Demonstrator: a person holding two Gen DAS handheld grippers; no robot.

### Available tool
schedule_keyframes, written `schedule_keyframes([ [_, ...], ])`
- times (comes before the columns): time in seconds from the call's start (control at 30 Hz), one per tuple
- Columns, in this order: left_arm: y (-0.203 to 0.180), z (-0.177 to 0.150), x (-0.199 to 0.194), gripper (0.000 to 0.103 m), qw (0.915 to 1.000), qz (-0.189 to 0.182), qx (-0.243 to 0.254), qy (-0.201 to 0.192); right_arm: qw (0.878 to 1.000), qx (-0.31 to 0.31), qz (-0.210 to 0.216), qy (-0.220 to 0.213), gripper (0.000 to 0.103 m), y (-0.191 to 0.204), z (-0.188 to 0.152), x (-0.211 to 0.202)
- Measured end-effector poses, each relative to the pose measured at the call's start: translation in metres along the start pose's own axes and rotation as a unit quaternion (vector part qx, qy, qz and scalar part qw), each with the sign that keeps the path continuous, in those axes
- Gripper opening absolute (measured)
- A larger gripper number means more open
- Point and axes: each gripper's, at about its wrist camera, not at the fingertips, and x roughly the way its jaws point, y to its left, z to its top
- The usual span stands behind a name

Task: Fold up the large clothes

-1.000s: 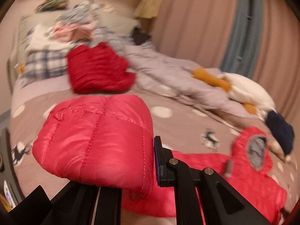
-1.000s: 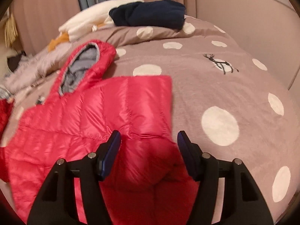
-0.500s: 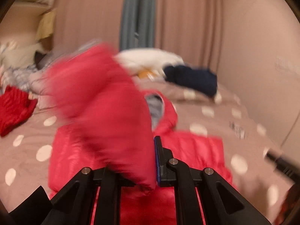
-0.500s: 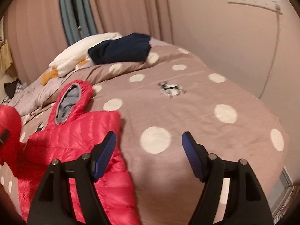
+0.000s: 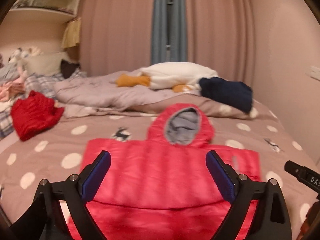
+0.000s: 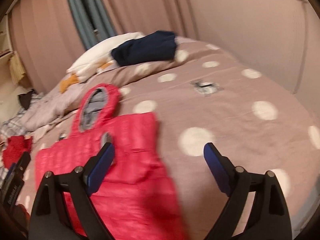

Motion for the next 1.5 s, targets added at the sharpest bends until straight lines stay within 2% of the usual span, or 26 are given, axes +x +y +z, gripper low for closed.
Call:
schedule_keyframes([
  [0.07,0.020,0.000,0.008,0.095,0.9993,0.014,-0.030,0.016,0.999,-0.012,0.030,0.022,0.102,0.023,-0.001,0.024],
  [0.13,0.044,-0.002,0.019,0.095,0.9970,0.027,-0.065,0.033,0.998,-0.014,0.044,0.051,0.101,0.045,-0.010,0.058],
  [0.2,0.061,-0.004,0.025,0.095,0.9945,0.047,-0.082,0.045,0.995,-0.036,0.051,0.075,0.093,0.062,-0.021,0.082],
  [0.27,0.074,-0.007,0.029,0.095,0.9920,0.072,-0.090,0.050,0.989,-0.074,0.052,0.118,0.046,0.080,-0.035,0.109],
  [0.33,0.090,-0.009,0.029,0.094,0.9897,0.084,-0.105,0.050,0.990,-0.072,0.054,0.106,0.035,0.080,-0.039,0.112],
  [0.37,0.096,-0.008,0.030,0.090,0.9887,0.083,-0.113,0.053,0.992,-0.062,0.049,0.102,0.025,0.076,-0.036,0.109],
  [0.4,0.102,-0.008,0.030,0.087,0.9879,0.083,-0.119,0.055,0.993,-0.048,0.041,0.099,0.023,0.069,-0.032,0.106],
  [0.47,0.108,-0.010,0.029,0.086,0.9871,0.089,-0.121,0.055,0.996,-0.042,0.001,0.085,0.023,0.050,-0.021,0.096],
  [0.53,0.113,-0.013,0.028,0.074,0.9875,0.090,-0.120,0.050,0.996,-0.047,-0.050,0.059,0.023,0.030,-0.013,0.082],
  [0.57,0.114,-0.014,0.030,0.065,0.9875,0.084,-0.123,0.052,0.995,-0.046,-0.063,0.054,0.024,0.024,-0.012,0.078],
  [0.6,0.115,-0.014,0.032,0.055,0.9878,0.068,-0.127,0.059,0.995,-0.048,-0.076,0.050,0.026,0.019,-0.011,0.074],
  [0.63,0.115,-0.014,0.035,0.050,0.9881,0.048,-0.130,0.068,0.993,-0.053,-0.085,0.054,0.032,0.015,-0.012,0.070],
  [0.67,0.114,-0.016,0.038,0.042,0.9879,0.032,-0.131,0.078,0.993,-0.055,-0.087,0.059,0.042,0.013,-0.012,0.068],
  [0.7,0.111,-0.017,0.042,0.038,0.9872,0.022,-0.131,0.088,0.993,-0.056,-0.086,0.062,0.046,0.014,-0.012,0.063],
  [0.73,0.107,-0.018,0.044,0.036,0.9873,0.017,-0.128,0.093,0.993,-0.057,-0.081,0.060,0.051,0.015,-0.010,0.058],
  [0.8,0.096,-0.021,0.046,0.031,0.9900,0.012,-0.107,0.090,0.994,-0.067,-0.074,0.044,0.051,0.021,-0.005,0.048],
  [0.9,0.082,-0.025,0.052,0.025,0.9922,0.010,-0.081,0.094,0.992,-0.090,-0.093,-0.006,0.064,0.038,-0.001,0.032],
  [0.93,0.078,-0.026,0.055,0.024,0.9923,0.004,-0.075,0.098,0.991,-0.099,-0.090,-0.016,0.071,0.042,-0.001,0.029],
  [0.97,0.074,-0.028,0.057,0.023,0.9925,0.000,-0.068,0.102,0.991,-0.105,-0.084,-0.018,0.072,0.045,-0.001,0.029],
  [1.1,0.058,-0.035,0.068,0.023,0.9949,-0.006,-0.022,0.099,0.993,-0.116,-0.033,0.010,0.068,0.055,-0.015,0.045],
  [1.17,0.055,-0.044,0.084,0.023,0.9923,-0.006,-0.016,0.123,0.992,-0.115,-0.030,0.052,0.045,0.054,-0.029,0.074],
  [1.2,0.055,-0.053,0.097,0.023,0.9898,-0.013,-0.021,0.141,0.991,-0.111,-0.033,0.067,0.042,0.052,-0.034,0.084],
  [1.23,0.056,-0.059,0.106,0.023,0.9875,-0.019,-0.027,0.154,0.992,-0.101,-0.027,0.074,0.045,0.045,-0.043,0.099],
  [1.27,0.058,-0.063,0.113,0.023,0.9856,-0.027,-0.035,0.163,0.994,-0.091,-0.018,0.063,0.046,0.040,-0.050,0.104],
  [1.33,0.063,-0.064,0.116,0.023,0.9845,-0.042,-0.048,0.163,0.995,-0.075,-0.010,0.057,0.046,0.033,-0.053,0.107],
  [1.5,0.059,-0.067,0.119,0.023,0.9843,-0.041,-0.038,0.167,0.992,-0.105,-0.038,0.058,0.047,0.044,-0.059,0.109],
])
